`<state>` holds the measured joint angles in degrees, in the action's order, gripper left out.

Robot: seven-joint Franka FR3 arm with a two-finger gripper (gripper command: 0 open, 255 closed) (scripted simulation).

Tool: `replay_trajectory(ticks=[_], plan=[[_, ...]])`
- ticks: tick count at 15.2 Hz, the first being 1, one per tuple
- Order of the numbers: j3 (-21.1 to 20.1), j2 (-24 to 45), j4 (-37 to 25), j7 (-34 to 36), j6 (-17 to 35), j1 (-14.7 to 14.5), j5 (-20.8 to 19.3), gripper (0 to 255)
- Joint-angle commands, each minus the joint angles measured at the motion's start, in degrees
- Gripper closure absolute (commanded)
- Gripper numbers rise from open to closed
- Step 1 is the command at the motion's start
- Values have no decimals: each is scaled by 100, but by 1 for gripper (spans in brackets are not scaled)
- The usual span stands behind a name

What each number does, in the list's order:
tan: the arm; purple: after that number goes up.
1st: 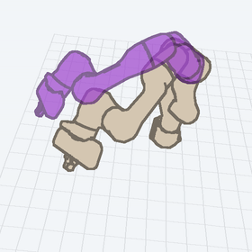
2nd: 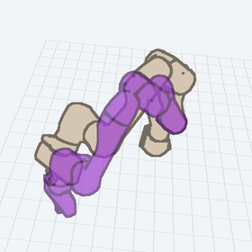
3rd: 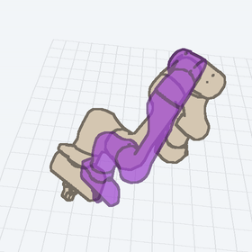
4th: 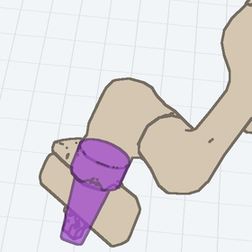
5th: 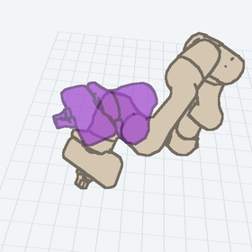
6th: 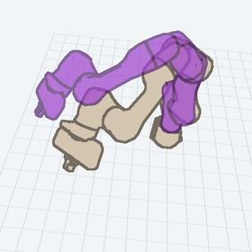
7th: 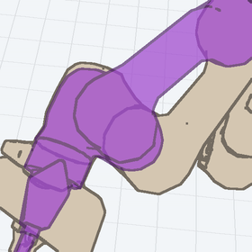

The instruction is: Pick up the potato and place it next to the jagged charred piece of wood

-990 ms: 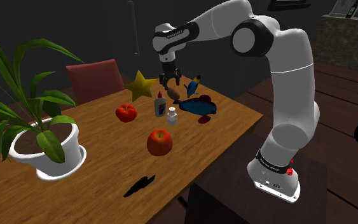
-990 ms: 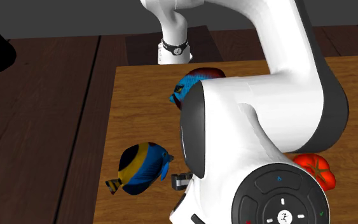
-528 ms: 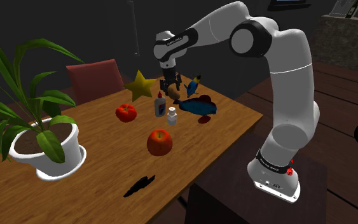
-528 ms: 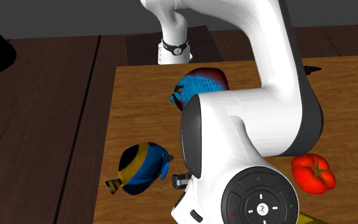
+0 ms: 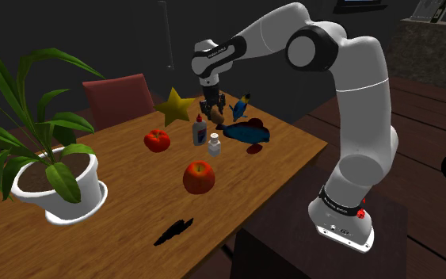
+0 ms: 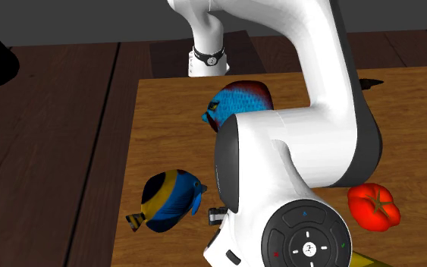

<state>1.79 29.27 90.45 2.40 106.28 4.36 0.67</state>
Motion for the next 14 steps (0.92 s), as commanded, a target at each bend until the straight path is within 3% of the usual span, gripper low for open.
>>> replay_trajectory(ticks=[1, 9, 14], plan=[[0, 0, 0, 0, 0, 0, 0, 255], [0, 0, 1, 0, 1, 0, 0, 255], [2, -144, -171, 2, -315, -1, -4, 255]])
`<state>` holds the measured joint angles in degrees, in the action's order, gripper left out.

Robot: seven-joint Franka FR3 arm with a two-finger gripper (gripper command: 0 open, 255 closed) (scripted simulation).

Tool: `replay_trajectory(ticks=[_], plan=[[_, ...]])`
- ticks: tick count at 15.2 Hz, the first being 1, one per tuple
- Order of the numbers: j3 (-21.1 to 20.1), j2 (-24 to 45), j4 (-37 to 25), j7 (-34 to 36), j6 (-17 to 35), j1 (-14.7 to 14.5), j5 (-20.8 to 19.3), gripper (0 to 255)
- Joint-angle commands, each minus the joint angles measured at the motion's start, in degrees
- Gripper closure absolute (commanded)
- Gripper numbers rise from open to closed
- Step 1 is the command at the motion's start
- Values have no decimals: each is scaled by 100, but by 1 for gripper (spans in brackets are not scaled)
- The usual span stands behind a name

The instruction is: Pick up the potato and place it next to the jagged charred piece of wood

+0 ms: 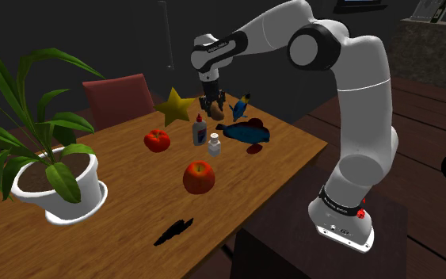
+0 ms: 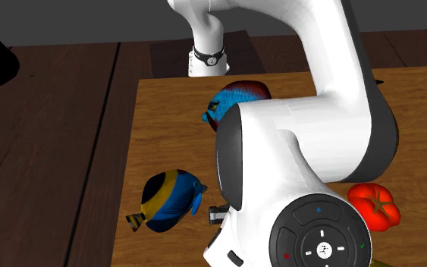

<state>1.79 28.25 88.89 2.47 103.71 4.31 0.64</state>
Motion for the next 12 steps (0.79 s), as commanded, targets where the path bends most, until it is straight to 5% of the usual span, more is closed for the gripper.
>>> replay_trajectory(ticks=[1, 12], plan=[[3, -67, -54, -5, -122, 3, -2, 255], [7, -275, -592, -2, -868, 4, -9, 255]])
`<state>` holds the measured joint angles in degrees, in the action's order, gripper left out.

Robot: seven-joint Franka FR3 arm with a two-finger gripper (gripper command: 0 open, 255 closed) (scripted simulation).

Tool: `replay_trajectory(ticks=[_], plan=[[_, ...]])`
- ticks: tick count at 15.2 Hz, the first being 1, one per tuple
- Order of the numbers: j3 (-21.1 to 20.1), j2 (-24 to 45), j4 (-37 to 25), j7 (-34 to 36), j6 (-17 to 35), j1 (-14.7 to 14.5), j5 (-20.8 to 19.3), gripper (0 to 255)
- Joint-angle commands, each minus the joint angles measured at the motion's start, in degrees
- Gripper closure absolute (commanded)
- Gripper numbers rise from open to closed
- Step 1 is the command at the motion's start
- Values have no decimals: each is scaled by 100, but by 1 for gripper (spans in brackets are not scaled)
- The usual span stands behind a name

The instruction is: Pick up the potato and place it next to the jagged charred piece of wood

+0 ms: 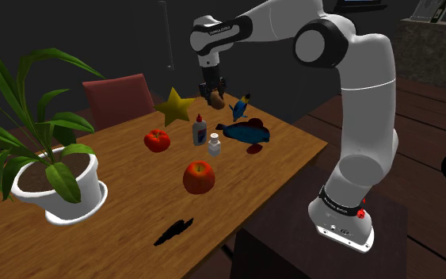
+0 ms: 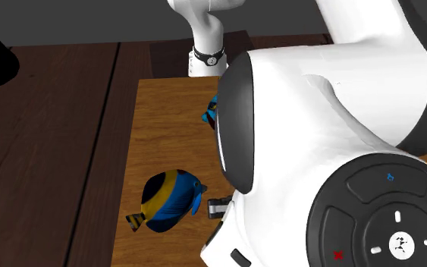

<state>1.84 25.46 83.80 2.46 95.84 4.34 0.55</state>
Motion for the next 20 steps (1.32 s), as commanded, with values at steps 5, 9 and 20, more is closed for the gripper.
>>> replay_trajectory(ticks=[5, 9, 20], plan=[[2, -40, -401, -1, -443, 3, -2, 255], [3, -50, -694, -1, -746, 5, -3, 255], [-404, -1098, 827, 1097, -253, -720, 123, 255]])
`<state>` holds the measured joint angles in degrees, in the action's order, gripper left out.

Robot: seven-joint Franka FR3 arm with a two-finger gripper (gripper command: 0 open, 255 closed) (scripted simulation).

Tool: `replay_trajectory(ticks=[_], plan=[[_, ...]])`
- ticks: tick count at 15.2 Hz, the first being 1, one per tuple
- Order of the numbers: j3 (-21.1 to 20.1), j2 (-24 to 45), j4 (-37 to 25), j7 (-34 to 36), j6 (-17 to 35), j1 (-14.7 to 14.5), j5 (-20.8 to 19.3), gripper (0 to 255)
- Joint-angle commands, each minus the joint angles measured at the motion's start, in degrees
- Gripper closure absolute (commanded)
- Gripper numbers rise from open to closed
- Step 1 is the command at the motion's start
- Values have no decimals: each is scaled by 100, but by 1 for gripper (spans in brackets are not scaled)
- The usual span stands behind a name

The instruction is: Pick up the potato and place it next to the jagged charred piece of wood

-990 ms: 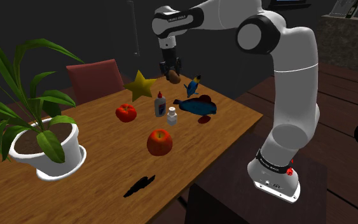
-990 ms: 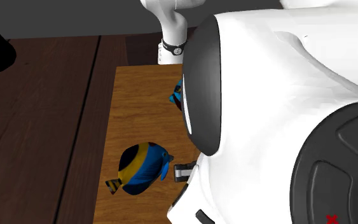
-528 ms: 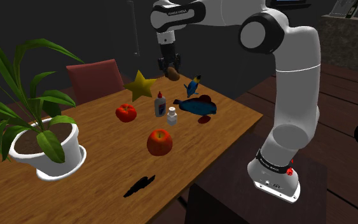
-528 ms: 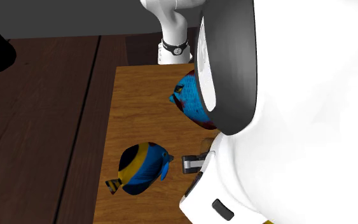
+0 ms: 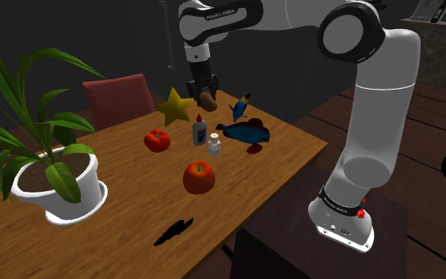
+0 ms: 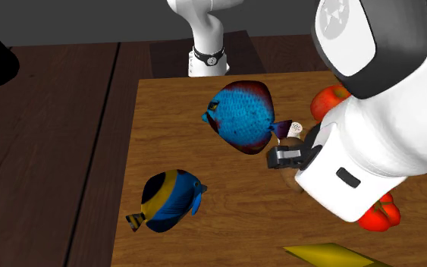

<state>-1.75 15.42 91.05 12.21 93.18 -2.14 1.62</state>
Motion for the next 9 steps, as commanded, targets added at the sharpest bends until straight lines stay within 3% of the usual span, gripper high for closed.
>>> replay_trajectory(ticks=[1, 9], plan=[[-94, -166, 204, 237, 47, -143, 35, 255], [-511, -545, 740, 1182, 261, -709, 202, 255]])
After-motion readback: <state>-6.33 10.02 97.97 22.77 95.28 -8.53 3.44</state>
